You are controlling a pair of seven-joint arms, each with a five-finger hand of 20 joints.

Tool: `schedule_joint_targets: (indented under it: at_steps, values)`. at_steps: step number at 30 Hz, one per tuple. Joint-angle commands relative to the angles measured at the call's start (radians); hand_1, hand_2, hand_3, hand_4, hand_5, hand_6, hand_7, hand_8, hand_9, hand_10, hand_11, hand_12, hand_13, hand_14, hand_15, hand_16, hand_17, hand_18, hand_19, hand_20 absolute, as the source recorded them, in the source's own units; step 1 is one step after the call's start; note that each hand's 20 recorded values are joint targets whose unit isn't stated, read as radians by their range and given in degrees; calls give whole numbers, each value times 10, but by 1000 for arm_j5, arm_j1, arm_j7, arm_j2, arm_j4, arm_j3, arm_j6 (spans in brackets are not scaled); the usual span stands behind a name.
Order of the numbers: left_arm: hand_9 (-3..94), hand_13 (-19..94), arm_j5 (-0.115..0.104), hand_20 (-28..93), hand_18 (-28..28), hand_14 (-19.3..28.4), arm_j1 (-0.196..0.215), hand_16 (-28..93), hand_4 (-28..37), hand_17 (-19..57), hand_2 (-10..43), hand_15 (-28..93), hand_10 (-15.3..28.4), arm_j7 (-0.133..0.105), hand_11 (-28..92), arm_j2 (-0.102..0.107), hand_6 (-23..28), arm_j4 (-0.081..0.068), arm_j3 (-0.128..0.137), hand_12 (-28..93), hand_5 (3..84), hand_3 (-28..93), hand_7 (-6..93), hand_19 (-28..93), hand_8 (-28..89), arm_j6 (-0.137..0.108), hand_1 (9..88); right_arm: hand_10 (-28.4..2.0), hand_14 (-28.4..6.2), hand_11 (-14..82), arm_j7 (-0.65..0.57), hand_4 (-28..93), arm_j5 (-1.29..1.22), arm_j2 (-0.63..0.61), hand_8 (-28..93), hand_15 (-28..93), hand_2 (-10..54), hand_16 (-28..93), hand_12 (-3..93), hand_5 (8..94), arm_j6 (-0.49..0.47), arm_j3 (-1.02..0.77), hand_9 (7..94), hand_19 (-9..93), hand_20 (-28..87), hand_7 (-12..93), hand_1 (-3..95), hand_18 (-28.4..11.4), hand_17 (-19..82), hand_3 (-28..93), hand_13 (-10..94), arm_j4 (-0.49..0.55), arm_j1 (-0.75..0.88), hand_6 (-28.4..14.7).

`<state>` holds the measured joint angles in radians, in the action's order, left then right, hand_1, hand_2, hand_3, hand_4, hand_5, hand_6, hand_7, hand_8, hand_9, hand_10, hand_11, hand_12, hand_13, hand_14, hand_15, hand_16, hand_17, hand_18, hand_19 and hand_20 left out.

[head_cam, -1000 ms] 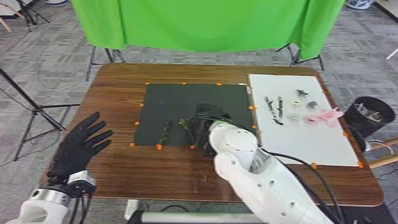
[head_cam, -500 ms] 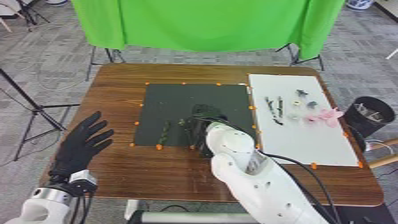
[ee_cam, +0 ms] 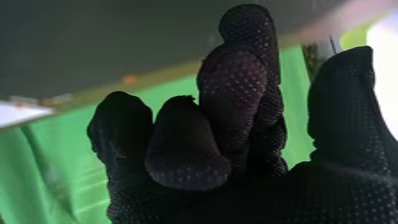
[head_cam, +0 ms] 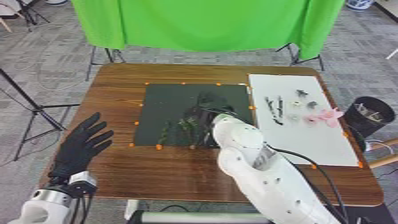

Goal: Arrange flowers

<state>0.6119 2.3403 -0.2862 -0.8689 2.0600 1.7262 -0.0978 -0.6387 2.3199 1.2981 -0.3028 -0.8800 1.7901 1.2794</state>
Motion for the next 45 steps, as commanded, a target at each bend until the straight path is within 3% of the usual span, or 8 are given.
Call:
schedule_joint_targets:
  at_steps: [1,5,10,15,19,23,34,45]
  values:
    - [235,220,-2,103,224,161,21,12,-247,-88,-76,299,116,-1,180,-3,24,6,9,171,255,692,211,423,-107,-5,250,-105,-57,452,26,-185,2,-153,-108,764,62,326,352,719,93,-78,854,932,673,416,171,-200,517,770,808,113,5,-22]
    - [235,220,-4,103,223,160,28,11,-246,-88,-76,300,116,-4,180,-4,23,7,14,171,255,693,212,423,-107,-6,250,-126,-75,431,-14,-184,-11,-240,-110,770,24,310,328,639,77,-116,758,932,638,385,189,-204,460,767,755,107,1,-36]
    - [234,220,-6,103,223,160,43,11,-246,-88,-76,300,116,-10,180,-3,24,12,20,171,254,694,211,423,-108,-13,250,-127,-69,430,-73,-217,-17,-344,-110,788,-17,292,312,636,22,-128,752,932,647,368,179,-202,473,736,766,62,-17,-38]
    - [234,220,-11,103,223,161,57,11,-247,-88,-75,300,115,-21,181,-2,23,17,20,171,255,693,212,423,-108,-22,251,-133,-66,296,-101,-256,-8,-401,-94,779,-50,291,248,608,-4,-90,740,932,642,295,144,-202,472,718,763,2,-50,-54]
    - [234,220,-13,103,223,160,64,11,-246,-88,-74,301,115,-24,182,-3,24,21,20,171,255,692,212,422,-108,-29,251,-140,-65,256,-126,-270,0,-402,-85,773,-59,288,228,581,-26,-72,713,932,637,263,129,-203,471,714,759,-44,-59,-69]
    - [235,220,-9,103,223,160,61,11,-246,-88,-74,302,116,-16,181,-8,24,21,21,171,255,691,212,423,-108,-24,251,-146,-64,250,-154,-275,8,-399,-78,771,-66,285,223,559,-26,-40,695,932,631,254,126,-203,466,716,754,-90,-79,-82]
    - [234,220,-12,103,224,161,65,9,-245,-88,-73,302,115,-19,183,-7,24,22,22,170,255,692,211,423,-108,-30,252,-145,-67,265,-165,-264,7,-415,-81,767,-72,284,230,562,-21,3,687,932,620,270,141,-206,451,746,742,-162,-119,-76]
    - [234,220,-11,102,224,161,67,10,-245,-89,-72,302,116,-16,182,-10,24,24,21,170,255,690,211,423,-108,-33,253,-138,-65,295,-165,-247,9,-434,-88,767,-58,277,240,580,32,-24,707,932,616,294,153,-206,452,741,746,-145,-125,-63]
